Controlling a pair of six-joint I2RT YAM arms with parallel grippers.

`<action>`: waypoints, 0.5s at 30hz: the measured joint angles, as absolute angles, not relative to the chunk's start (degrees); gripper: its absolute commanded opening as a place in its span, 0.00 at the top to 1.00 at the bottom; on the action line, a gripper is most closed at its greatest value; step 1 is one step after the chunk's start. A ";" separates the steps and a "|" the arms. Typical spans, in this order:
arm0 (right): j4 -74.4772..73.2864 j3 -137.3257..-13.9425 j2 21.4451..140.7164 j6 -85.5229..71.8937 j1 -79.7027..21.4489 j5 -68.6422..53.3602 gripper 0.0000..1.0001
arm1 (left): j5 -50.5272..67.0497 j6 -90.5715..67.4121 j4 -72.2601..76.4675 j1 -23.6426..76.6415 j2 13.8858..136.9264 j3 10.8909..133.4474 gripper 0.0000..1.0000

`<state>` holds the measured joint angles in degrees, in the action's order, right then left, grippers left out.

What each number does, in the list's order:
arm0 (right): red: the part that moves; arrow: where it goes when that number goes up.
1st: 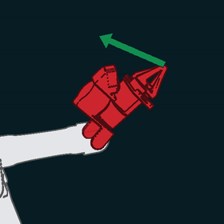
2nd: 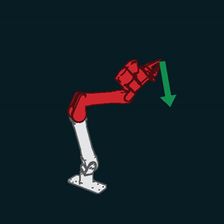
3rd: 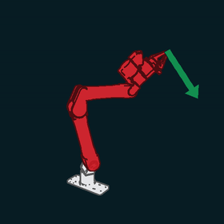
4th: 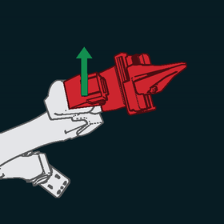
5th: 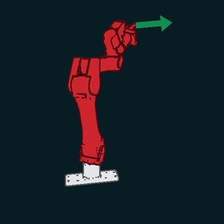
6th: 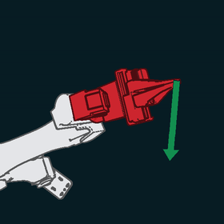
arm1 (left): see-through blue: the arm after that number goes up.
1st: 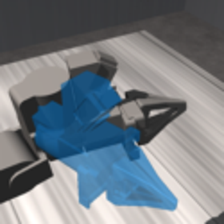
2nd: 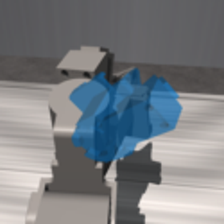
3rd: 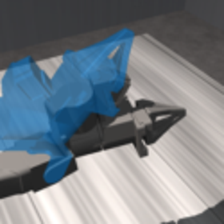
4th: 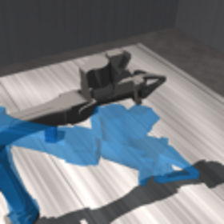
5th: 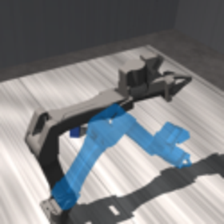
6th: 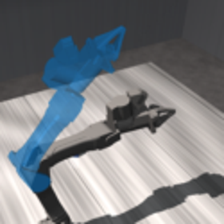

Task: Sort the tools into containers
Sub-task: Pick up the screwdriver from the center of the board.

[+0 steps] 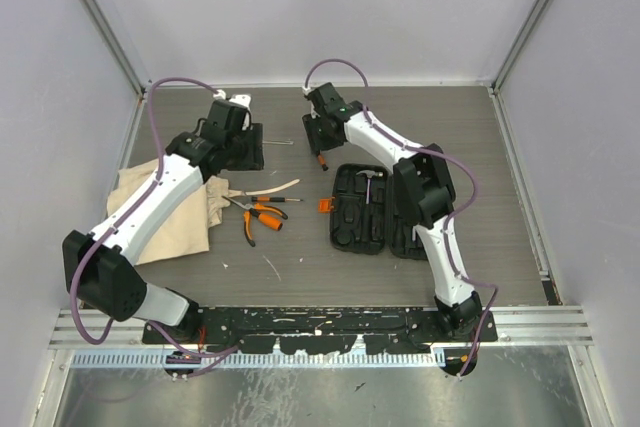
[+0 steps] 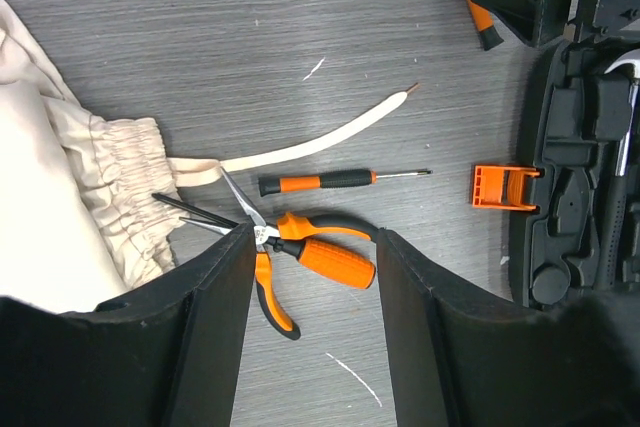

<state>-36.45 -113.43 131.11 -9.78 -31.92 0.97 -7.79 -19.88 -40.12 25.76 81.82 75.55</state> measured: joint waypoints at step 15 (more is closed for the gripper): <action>-39.13 -117.86 136.77 -7.14 -32.32 1.45 0.62 | -6.70 -20.05 -40.14 24.23 81.82 75.55 0.48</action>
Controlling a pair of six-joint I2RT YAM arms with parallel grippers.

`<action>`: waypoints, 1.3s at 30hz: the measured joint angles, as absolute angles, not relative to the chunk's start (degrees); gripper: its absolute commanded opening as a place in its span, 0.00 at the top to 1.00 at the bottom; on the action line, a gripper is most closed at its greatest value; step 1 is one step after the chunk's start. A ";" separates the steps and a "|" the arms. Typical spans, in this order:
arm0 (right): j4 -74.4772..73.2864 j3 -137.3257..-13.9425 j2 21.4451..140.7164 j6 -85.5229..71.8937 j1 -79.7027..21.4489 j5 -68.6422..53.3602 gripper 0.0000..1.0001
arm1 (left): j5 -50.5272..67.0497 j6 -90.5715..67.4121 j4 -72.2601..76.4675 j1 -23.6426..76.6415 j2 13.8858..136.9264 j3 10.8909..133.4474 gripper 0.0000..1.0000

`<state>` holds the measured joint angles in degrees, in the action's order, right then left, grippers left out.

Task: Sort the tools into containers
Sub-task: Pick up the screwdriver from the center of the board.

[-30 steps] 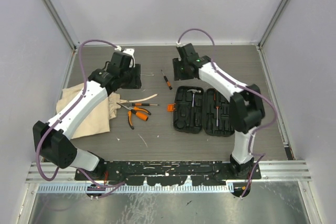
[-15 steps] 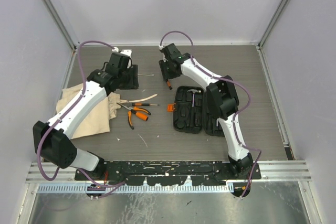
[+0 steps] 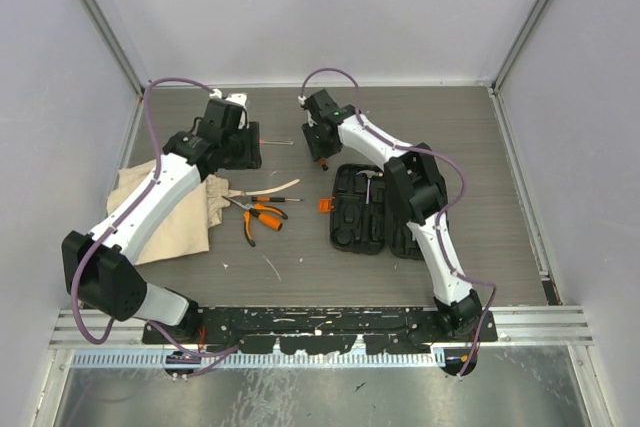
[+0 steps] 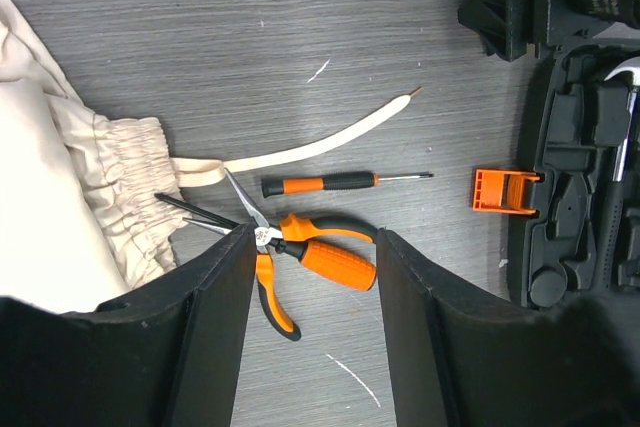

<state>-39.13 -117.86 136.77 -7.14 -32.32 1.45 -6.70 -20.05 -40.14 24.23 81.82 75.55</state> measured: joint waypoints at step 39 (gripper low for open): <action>-38.35 -103.18 118.24 -10.07 -34.24 5.41 0.89 | -3.79 -20.38 -40.05 21.98 81.84 75.26 0.48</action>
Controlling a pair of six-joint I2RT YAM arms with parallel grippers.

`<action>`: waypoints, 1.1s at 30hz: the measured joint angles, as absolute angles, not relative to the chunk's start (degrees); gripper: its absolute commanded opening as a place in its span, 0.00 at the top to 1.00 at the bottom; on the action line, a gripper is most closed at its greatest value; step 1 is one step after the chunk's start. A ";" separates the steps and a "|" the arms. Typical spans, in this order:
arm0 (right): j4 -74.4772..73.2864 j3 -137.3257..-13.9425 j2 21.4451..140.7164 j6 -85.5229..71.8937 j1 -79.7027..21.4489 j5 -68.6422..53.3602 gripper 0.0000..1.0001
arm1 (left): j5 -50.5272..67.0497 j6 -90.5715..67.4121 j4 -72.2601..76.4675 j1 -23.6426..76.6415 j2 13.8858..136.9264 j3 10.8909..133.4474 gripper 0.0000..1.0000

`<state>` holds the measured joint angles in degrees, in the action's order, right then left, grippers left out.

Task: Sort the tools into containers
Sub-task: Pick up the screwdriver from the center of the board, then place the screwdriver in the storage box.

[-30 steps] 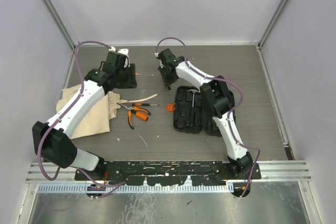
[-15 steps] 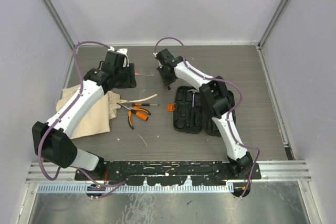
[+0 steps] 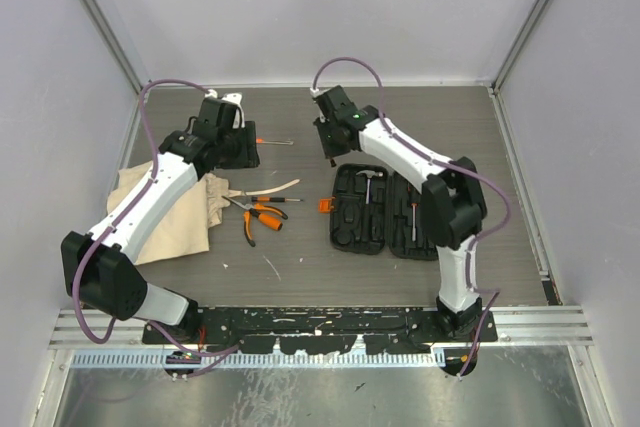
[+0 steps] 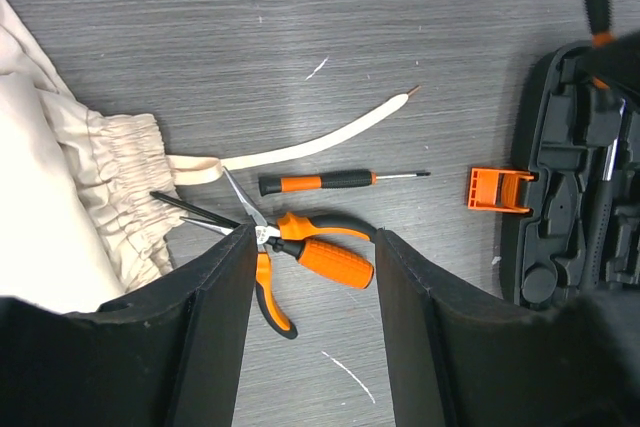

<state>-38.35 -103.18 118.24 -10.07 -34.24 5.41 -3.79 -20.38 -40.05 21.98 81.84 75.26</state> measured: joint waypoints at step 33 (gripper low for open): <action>-48.66 -51.20 71.24 -27.24 -17.02 16.82 0.83 | -2.50 -20.80 -40.12 21.98 82.43 75.16 0.47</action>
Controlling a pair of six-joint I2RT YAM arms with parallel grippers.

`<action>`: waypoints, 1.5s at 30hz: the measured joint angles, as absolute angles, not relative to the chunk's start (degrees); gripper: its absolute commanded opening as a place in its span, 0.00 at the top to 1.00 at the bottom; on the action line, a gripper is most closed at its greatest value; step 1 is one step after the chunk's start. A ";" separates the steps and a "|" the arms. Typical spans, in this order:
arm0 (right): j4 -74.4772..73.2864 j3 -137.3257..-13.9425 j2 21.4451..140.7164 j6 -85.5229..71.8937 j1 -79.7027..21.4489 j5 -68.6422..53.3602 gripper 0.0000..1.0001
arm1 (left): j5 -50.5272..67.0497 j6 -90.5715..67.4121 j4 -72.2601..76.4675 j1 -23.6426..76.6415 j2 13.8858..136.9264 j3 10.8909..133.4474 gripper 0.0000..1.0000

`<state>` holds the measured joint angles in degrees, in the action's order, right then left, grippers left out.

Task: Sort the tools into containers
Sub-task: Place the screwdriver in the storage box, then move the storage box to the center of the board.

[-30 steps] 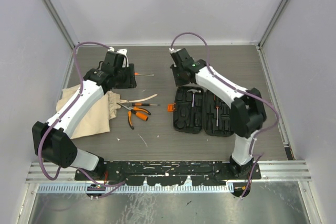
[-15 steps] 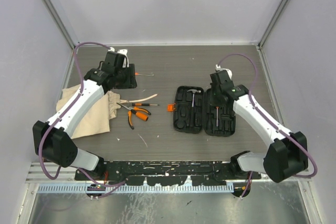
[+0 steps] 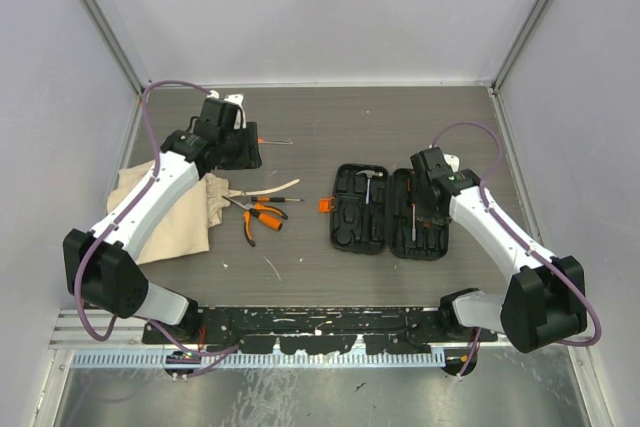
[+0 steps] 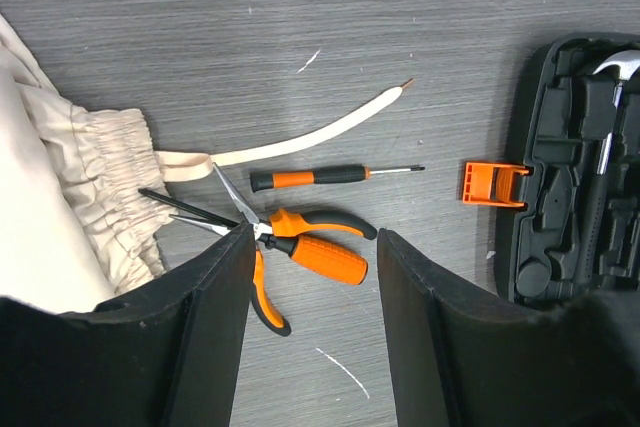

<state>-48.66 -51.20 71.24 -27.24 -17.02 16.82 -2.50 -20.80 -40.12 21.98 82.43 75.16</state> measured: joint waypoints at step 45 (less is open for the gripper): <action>-34.30 -49.65 81.89 -23.38 5.15 4.29 0.35 | 2.11 -21.63 -39.92 21.93 84.20 75.16 0.49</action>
